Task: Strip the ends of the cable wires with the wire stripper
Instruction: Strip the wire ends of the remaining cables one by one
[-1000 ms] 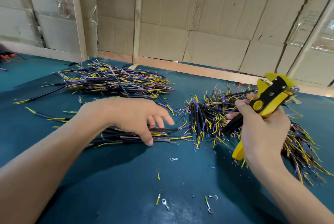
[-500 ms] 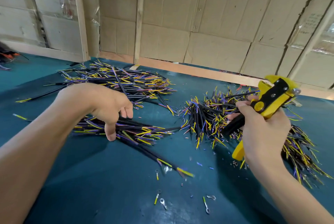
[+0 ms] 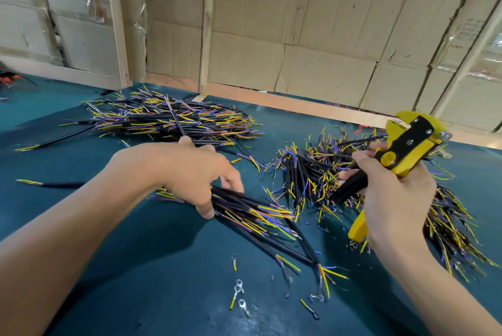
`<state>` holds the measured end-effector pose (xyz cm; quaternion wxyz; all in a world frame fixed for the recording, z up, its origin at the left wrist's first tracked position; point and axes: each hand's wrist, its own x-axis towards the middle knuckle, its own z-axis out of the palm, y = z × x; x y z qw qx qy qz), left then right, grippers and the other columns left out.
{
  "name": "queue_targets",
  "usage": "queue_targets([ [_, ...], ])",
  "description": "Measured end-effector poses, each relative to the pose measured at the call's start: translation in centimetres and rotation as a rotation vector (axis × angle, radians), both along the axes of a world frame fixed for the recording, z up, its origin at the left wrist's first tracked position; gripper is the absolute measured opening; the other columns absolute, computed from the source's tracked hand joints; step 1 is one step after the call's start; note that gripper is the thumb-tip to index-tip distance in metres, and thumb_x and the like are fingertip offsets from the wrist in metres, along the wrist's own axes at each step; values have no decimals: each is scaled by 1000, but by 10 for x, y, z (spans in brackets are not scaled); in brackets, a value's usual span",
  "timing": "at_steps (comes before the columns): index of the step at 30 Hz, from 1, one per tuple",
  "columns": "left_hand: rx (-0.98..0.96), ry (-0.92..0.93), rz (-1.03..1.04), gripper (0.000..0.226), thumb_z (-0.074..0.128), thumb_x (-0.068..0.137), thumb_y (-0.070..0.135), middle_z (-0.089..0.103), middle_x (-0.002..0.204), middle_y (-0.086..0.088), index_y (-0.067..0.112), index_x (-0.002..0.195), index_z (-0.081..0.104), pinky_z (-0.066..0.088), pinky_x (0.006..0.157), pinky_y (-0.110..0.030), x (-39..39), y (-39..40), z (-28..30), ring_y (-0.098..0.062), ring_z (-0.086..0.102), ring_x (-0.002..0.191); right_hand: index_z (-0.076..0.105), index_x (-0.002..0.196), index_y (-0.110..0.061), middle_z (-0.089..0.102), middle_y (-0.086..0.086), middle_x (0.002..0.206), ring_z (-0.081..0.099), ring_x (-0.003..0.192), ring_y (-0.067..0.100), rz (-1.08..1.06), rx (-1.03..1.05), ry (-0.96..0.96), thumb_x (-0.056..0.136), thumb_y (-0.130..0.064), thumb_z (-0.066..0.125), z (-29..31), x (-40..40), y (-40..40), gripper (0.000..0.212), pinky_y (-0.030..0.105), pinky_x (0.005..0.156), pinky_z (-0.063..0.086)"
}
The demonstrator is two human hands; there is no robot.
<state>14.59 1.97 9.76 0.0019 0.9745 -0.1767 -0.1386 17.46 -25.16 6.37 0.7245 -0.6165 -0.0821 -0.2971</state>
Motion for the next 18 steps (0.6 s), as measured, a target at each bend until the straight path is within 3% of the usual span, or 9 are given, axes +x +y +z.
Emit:
queue_targets([
  [2,-87,38,-32,74,73,65,54,50,117,41,62,131,39,26,105,-41,-6,-8,0,6,39,118,63,94,-14,65,-4,70,66,55,31,-8,-11,5,89,-3,69,0,0,-2,13,37,60,54],
  [4,-245,-33,-83,71,68,73,58,47,126,36,58,136,37,19,112,-40,-7,-25,-7,8,37,124,63,95,-13,65,-4,70,67,55,31,-14,-15,11,89,-3,68,1,0,-4,13,37,58,54],
  [6,-316,-247,-158,56,58,90,59,43,136,27,50,141,40,16,114,-42,-9,-47,-20,2,33,130,63,96,-13,65,-4,70,66,54,30,-16,-12,16,89,-3,68,2,-1,-4,13,36,57,54],
  [8,-211,-481,-299,48,44,97,60,39,142,19,47,143,41,22,109,-44,-12,-67,-34,-7,32,130,63,98,-12,65,-4,71,65,54,30,-15,-3,19,87,-4,68,2,-2,-3,14,36,58,54],
  [11,-196,-580,-525,29,43,102,49,51,130,20,47,126,58,30,98,-44,-18,-86,-48,-12,39,119,63,98,-11,65,-3,72,62,53,28,-12,12,31,87,-2,67,3,-2,-1,15,37,58,54],
  [15,-230,-747,-644,20,46,105,35,62,111,20,35,111,65,34,98,-42,-18,-96,-51,-11,48,107,63,96,-11,66,-3,66,62,51,24,-14,-2,70,87,1,67,4,-2,-2,16,29,52,51],
  [18,-590,-784,-577,15,52,103,24,65,103,13,21,107,66,39,92,-40,-19,-93,-44,-14,57,97,64,89,-16,66,-2,62,63,54,22,13,20,107,85,-4,67,5,-3,-4,14,30,55,53],
])
